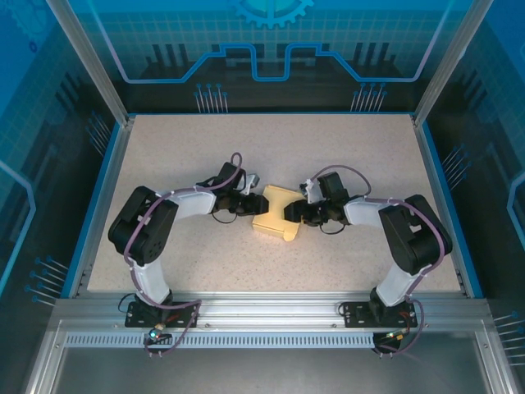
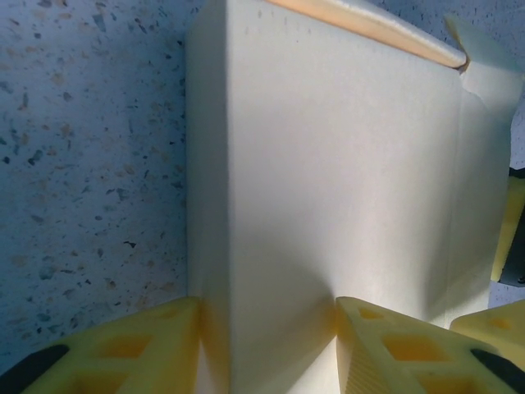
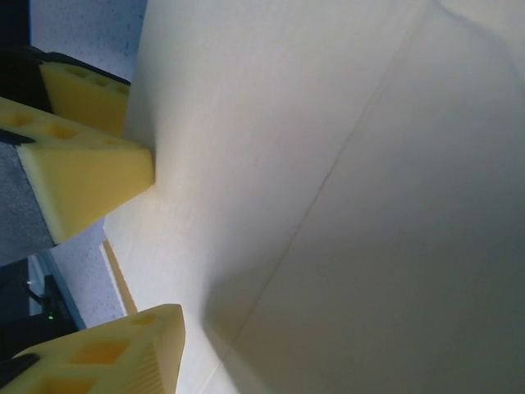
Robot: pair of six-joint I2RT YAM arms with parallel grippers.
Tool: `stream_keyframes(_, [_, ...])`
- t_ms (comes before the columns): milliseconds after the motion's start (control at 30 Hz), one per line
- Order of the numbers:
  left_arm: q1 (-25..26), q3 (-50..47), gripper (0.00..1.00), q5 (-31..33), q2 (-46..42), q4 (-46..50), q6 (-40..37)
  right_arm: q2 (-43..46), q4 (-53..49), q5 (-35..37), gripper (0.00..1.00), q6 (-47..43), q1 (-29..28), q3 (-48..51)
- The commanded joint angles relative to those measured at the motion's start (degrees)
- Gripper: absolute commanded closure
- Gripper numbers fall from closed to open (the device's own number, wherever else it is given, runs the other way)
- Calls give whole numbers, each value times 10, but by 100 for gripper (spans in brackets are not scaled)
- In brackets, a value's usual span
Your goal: Fold the paper box
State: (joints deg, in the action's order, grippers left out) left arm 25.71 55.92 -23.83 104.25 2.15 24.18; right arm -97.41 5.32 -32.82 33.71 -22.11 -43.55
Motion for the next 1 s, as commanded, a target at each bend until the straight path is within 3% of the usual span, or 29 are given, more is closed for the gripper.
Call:
stream_keyframes(0, [1,-21,55,-16,-6,9,16,18,37,-29,44,20,3,4])
stream_keyframes(333, [3,-31,53,-73,1,-46,56,79,46,-27,51,42,-4,13])
stream_keyframes(967, [30,-6,42,-64,36,-54,50,147,-48,22,56,29,-23,-2])
